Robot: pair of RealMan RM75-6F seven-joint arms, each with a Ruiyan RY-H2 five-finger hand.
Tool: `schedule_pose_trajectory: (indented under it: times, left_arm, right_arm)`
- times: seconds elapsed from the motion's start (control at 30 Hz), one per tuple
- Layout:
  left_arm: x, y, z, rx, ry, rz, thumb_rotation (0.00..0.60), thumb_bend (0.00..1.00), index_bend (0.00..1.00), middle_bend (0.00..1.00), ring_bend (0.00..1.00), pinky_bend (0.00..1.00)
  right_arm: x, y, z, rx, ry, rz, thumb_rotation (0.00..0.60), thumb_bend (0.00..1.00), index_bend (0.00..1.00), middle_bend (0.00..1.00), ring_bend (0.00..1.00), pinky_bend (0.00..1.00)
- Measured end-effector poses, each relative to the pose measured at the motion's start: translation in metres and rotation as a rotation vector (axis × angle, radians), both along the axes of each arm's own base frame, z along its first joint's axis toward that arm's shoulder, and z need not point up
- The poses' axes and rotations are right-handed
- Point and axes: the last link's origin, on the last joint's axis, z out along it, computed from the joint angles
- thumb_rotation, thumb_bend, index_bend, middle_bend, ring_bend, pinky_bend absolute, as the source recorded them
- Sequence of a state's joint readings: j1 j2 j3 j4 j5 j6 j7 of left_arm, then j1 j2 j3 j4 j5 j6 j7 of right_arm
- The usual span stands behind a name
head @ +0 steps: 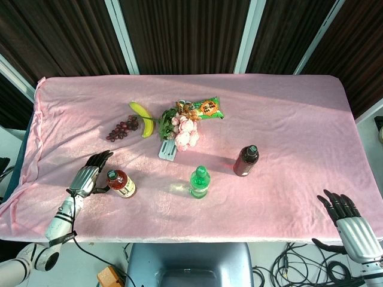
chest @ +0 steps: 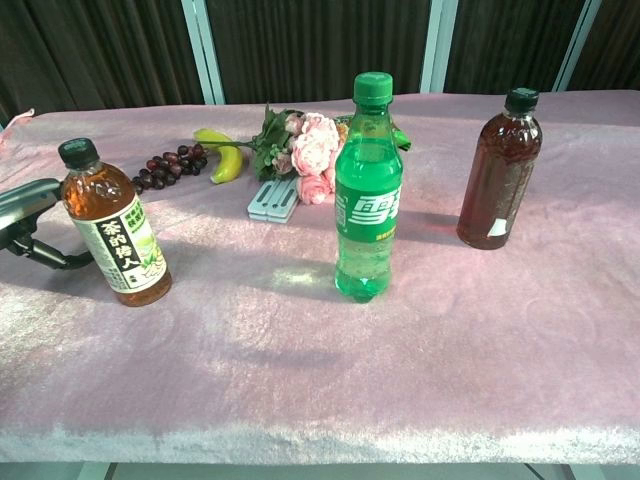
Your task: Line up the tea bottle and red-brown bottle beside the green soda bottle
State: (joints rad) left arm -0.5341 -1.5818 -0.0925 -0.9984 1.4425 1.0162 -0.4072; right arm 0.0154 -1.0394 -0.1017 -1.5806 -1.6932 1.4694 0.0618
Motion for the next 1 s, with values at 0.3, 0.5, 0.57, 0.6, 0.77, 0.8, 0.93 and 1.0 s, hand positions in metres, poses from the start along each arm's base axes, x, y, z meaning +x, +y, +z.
schedule_pose_trajectory:
  times: [0.3,0.5,0.57,0.6,0.77,0.8,0.93,1.0]
  left_arm:
    - [-0.002,0.000,-0.001,-0.013,0.001,0.011,0.600,0.34,0.00,0.00,0.00,0.00]
    - [-0.014,-0.001,0.013,-0.030,0.016,0.031,0.600,0.33,0.00,0.00,0.00,0.00]
    - [-0.014,-0.006,0.014,-0.053,-0.006,0.037,0.600,0.33,0.00,0.00,0.00,0.00]
    - [-0.014,-0.009,0.014,-0.065,-0.021,0.038,0.600,0.33,0.00,0.00,0.00,0.00]
    - [-0.006,-0.025,0.013,-0.134,-0.152,0.028,0.600,0.30,0.00,0.00,0.00,0.00]
    - [-0.004,-0.027,0.013,-0.147,-0.182,0.025,0.600,0.30,0.00,0.00,0.00,0.00]
    - [0.010,-0.031,0.009,-0.169,-0.333,0.000,0.600,0.28,0.00,0.00,0.00,0.00]
    - [0.019,-0.030,0.004,-0.155,-0.406,-0.018,0.600,0.28,0.00,0.00,0.00,0.00]
  right_arm:
    - [-0.002,0.002,-0.001,0.008,0.007,-0.006,0.600,0.25,0.00,0.00,0.00,0.08]
    - [-0.003,0.003,-0.001,0.018,0.013,-0.008,0.600,0.25,0.00,0.00,0.00,0.08]
    - [-0.004,0.003,-0.002,0.023,0.015,-0.008,0.600,0.25,0.00,0.00,0.00,0.08]
    - [-0.004,0.002,-0.002,0.023,0.016,-0.009,0.600,0.25,0.00,0.00,0.00,0.08]
    - [-0.002,0.004,-0.003,0.027,0.014,0.000,0.600,0.25,0.00,0.00,0.00,0.08]
    - [-0.002,0.004,-0.003,0.027,0.013,0.001,0.600,0.25,0.00,0.00,0.00,0.08]
    - [-0.001,0.005,-0.002,0.031,0.011,0.004,0.600,0.25,0.00,0.00,0.00,0.08]
    - [-0.001,0.005,-0.002,0.033,0.007,0.006,0.600,0.25,0.00,0.00,0.00,0.08]
